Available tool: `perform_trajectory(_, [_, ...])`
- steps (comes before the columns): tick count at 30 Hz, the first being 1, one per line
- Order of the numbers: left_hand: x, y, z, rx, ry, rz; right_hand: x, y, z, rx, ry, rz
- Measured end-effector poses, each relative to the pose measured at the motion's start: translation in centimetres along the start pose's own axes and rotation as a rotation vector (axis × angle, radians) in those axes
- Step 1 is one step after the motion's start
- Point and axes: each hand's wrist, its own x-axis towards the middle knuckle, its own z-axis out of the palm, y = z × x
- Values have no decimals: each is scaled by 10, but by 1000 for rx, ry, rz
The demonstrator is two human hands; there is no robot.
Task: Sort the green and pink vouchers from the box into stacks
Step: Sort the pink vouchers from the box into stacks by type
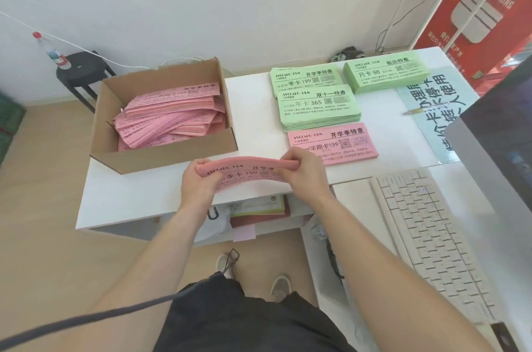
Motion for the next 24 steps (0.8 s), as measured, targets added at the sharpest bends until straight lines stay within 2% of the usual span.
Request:
perform_trajectory(4, [7, -13, -4, 30, 21, -16, 5, 15, 26, 89, 32, 7])
perform_trajectory(7, [6, -20, 0, 16, 6, -31, 3, 26, 30, 128, -10, -10])
perform_trajectory(12, [1, -18, 5, -68, 89, -33, 0, 25, 29, 151, -2, -25])
perform_trajectory(20, [10, -19, -2, 58, -23, -89, 3, 23, 35, 197, -41, 59])
perform_trajectory(24, [20, -17, -15, 180, -65, -120, 5, 12, 29, 176, -115, 78])
